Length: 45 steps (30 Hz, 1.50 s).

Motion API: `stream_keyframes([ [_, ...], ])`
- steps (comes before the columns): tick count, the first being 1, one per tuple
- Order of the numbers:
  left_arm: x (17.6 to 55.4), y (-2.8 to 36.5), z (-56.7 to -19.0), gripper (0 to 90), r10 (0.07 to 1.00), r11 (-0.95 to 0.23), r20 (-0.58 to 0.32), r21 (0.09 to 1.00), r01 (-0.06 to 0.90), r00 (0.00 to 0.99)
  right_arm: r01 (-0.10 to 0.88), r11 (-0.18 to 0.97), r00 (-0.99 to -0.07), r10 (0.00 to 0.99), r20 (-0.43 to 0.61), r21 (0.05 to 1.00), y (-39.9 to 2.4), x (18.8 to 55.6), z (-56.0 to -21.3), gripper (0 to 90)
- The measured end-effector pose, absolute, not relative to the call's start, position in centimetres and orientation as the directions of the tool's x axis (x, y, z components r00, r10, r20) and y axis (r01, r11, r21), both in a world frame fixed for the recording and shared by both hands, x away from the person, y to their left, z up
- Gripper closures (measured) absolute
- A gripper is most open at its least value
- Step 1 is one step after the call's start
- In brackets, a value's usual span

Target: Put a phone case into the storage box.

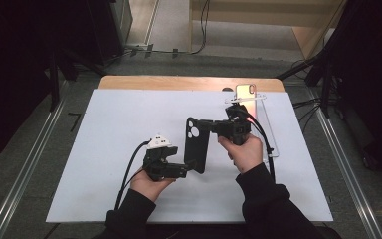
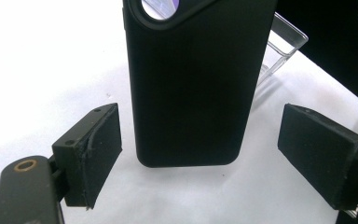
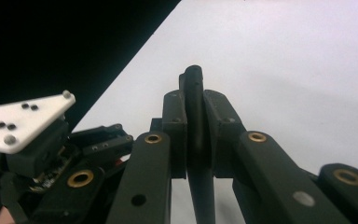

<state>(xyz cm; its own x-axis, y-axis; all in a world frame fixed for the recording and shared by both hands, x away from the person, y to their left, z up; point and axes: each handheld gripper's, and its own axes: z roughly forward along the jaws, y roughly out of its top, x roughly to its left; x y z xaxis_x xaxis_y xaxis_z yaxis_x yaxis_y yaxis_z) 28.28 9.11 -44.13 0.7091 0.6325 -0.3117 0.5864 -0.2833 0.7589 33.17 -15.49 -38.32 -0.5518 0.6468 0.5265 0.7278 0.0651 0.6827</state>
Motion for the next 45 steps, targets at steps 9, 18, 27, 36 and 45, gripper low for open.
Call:
stream_keyframes([
  [9,29.4,10.0,-42.4,13.7,0.604,-0.344,-0.333,0.71,0.614,0.724,0.7,0.141,-0.605,0.638,0.476,0.701,-16.2,33.0,-38.2,77.7],
  [18,29.8,10.6,-41.2,26.4,0.555,-0.403,-0.307,0.713,0.573,0.773,0.622,0.243,-0.713,0.569,0.41,0.744,-16.5,32.6,-38.1,77.6],
  [27,30.4,11.1,-39.8,28.5,0.516,-0.454,-0.239,0.738,0.499,0.823,0.583,0.302,-0.767,0.51,0.388,0.754,-17.1,32.4,-37.8,77.7],
  [36,31.6,11.1,-38.4,28.5,0.427,-0.474,-0.274,0.743,0.472,0.862,0.543,0.352,-0.82,0.417,0.392,0.762,-17.0,32.3,-37.9,77.7],
  [45,32.8,10.3,-38.1,28.7,0.331,-0.507,-0.293,0.747,0.431,0.897,0.539,0.356,-0.832,0.362,0.419,0.763,-16.8,32.4,-38.0,77.7],
])
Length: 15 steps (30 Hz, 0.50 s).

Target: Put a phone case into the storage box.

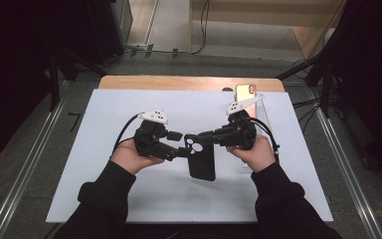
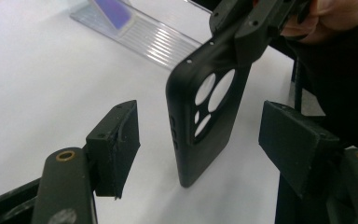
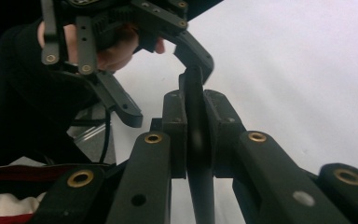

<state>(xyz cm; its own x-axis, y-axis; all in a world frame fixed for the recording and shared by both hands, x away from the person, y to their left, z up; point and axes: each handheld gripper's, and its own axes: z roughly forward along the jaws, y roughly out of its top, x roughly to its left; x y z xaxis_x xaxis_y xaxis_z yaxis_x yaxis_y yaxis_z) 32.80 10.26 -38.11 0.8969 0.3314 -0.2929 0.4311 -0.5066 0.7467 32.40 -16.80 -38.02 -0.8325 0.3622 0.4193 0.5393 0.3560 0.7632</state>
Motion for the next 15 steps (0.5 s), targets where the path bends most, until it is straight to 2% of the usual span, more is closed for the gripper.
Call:
stream_keyframes([
  [5,33.27,9.83,-38.37,30.8,0.317,-0.52,-0.298,0.74,0.427,0.901,0.538,0.354,-0.835,0.344,0.428,0.765,-16.69,32.42,-38.08,77.6],
  [8,33.52,9.66,-38.66,35.5,0.298,-0.533,-0.301,0.735,0.42,0.906,0.537,0.351,-0.837,0.332,0.435,0.767,-16.67,32.47,-38.12,77.6],
  [11,33.51,9.53,-38.96,48.7,0.275,-0.551,-0.298,0.73,0.404,0.914,0.536,0.346,-0.84,0.317,0.441,0.77,-16.67,32.46,-38.1,77.7],
  [15,33.49,9.52,-39.09,61.1,0.245,-0.55,-0.293,0.743,0.381,0.924,0.534,0.349,-0.842,0.302,0.446,0.77,-16.57,32.49,-38.15,77.7],
])
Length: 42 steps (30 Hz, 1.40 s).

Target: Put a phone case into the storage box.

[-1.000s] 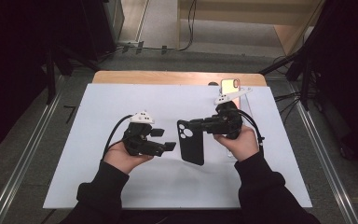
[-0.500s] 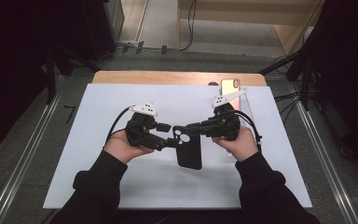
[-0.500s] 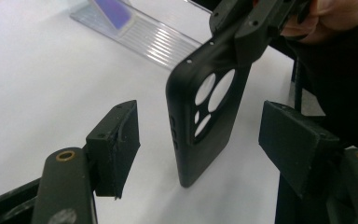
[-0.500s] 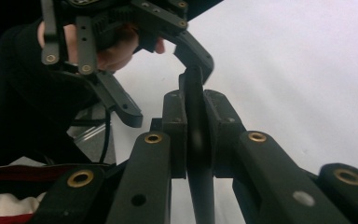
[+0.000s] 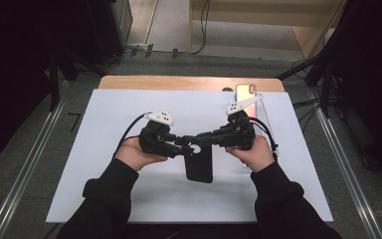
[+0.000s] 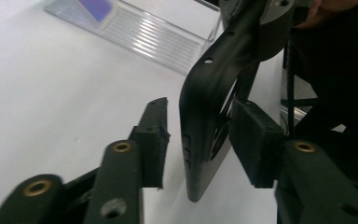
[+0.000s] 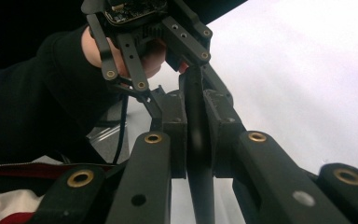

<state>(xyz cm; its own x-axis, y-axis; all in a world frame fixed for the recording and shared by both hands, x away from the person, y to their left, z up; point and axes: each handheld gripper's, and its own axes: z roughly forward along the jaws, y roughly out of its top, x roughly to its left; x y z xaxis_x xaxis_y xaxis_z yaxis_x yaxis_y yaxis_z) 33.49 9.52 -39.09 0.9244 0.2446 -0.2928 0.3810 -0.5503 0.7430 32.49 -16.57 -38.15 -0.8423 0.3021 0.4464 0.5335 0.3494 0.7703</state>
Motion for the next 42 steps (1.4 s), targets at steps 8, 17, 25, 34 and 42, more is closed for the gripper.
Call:
stream_keyframes([
  [8,33.7,10.2,-39.3,72.8,0.196,-0.536,-0.323,0.755,0.377,0.926,0.524,0.355,-0.85,0.279,0.447,0.775,-16.4,32.6,-38.3,76.8],
  [17,33.3,10.2,-39.2,76.7,0.193,-0.557,-0.312,0.745,0.366,0.93,0.523,0.316,-0.847,0.295,0.442,0.791,-16.6,32.6,-38.4,62.4],
  [25,33.3,10.8,-38.3,76.5,0.297,-0.541,-0.33,0.715,0.443,0.896,0.497,0.24,-0.839,0.38,0.39,0.834,-17.1,32.3,-37.8,40.2],
  [34,33.7,12.2,-36.8,76.4,0.459,-0.454,-0.347,0.7,0.552,0.818,0.441,0.243,-0.841,0.449,0.303,0.864,-17.0,32.1,-38.3,26.7],
  [42,33.6,12.7,-36.0,76.3,0.567,-0.412,-0.312,0.693,0.591,0.762,0.462,0.269,-0.835,0.452,0.313,0.845,-15.7,32.1,-39.3,1.9],
])
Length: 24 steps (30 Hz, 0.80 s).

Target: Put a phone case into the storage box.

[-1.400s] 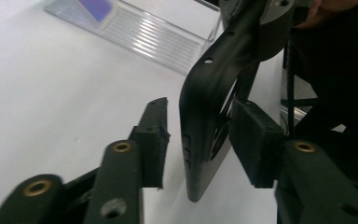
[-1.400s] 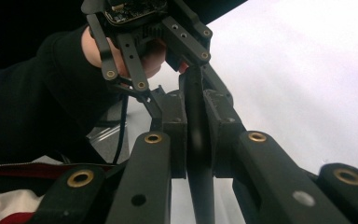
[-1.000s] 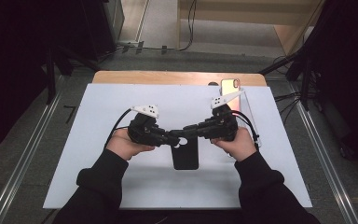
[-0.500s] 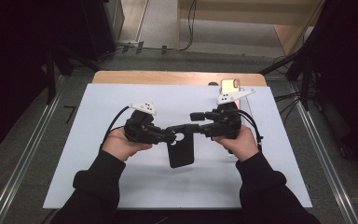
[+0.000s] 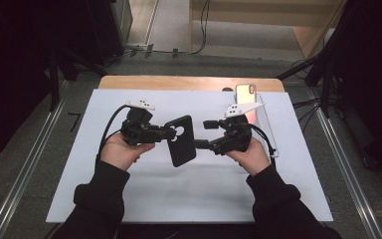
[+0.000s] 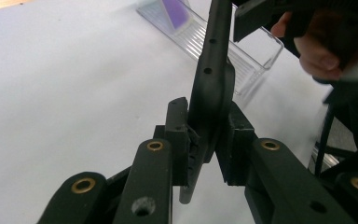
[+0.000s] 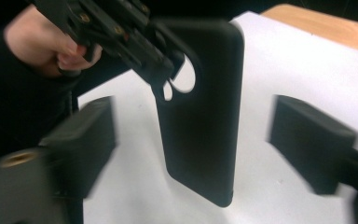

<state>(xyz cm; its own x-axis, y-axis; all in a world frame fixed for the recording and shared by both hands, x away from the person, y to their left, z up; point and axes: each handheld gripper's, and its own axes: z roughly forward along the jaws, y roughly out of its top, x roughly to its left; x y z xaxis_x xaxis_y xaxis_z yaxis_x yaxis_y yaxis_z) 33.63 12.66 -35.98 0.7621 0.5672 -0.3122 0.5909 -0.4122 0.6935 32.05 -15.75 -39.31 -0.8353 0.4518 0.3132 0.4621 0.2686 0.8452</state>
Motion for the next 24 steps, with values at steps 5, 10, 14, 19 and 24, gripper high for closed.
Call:
stream_keyframes([
  [5,33.5,12.5,-35.7,76.3,0.603,-0.39,-0.319,0.681,0.619,0.731,0.48,0.27,-0.794,0.539,0.281,0.835,-14.7,31.8,-40.1,0.0],
  [10,33.4,12.1,-35.6,76.3,0.628,-0.362,-0.338,0.671,0.648,0.701,0.491,0.253,-0.751,0.608,0.257,0.834,-13.7,31.3,-40.7,0.0],
  [14,33.3,11.7,-35.6,76.2,0.639,-0.354,-0.344,0.662,0.661,0.688,0.495,0.224,-0.721,0.645,0.254,0.839,-13.1,31.0,-41.0,0.0],
  [19,33.1,11.2,-35.8,76.2,0.644,-0.345,-0.355,0.655,0.672,0.677,0.5,0.248,-0.714,0.66,0.233,0.83,-11.7,30.6,-41.5,0.0],
  [24,32.9,10.7,-35.9,76.2,0.646,-0.346,-0.351,0.657,0.67,0.678,0.509,0.243,-0.681,0.701,0.214,0.825,-10.5,30.5,-41.8,0.0],
])
